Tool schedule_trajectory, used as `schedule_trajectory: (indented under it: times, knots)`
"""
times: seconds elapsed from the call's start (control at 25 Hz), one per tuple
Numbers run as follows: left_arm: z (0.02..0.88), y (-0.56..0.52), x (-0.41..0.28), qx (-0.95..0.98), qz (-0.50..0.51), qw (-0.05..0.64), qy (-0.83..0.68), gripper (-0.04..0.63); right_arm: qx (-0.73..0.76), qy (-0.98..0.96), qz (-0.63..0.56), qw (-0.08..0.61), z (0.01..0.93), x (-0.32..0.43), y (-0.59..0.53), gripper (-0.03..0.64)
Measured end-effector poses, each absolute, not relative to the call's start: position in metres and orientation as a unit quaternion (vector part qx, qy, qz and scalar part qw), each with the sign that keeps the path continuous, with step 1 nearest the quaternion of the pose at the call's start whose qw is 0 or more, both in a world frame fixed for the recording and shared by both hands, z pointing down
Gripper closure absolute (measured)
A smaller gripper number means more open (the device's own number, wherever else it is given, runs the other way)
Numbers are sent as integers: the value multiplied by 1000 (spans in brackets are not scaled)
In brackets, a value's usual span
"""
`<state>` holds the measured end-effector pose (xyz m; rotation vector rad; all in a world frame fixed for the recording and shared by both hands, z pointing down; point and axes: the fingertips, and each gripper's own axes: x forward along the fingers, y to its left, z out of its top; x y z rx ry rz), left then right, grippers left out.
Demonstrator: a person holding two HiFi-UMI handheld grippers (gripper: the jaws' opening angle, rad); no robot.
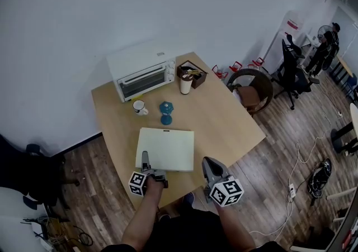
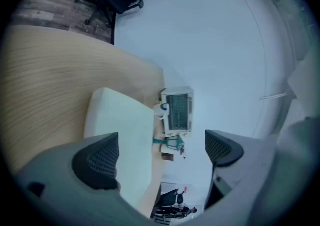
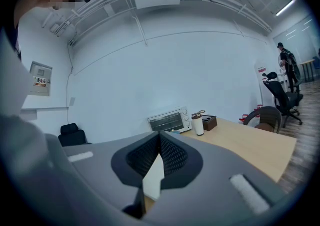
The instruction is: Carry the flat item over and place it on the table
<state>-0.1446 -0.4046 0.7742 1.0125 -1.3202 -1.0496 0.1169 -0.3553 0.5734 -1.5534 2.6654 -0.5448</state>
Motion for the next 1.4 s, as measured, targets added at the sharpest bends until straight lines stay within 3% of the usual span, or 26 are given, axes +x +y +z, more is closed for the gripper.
schedule_trajectory:
  times: [0.24,0.72,0.96,1.2,1.4]
  knots:
    - [713,-427,-146,501,-550,490,-454,91,-499,849,-176,6,574,118,-351,609]
    - [633,-446,-124,621,-527,436,-384,94,-508,844,-171,9,570,123,-344,609]
    - [624,-442,-106,775,-310,305,-458,92,-508,844,-172,10,570,122,-340,609]
    - [606,-430,-85,855,-54,108,-504,114,-521,839,-155,-1,571,125,-342,609]
    - [589,-418,-78,866,-3,58,-496,143,-536,834,-135,2,566,134,-344,609]
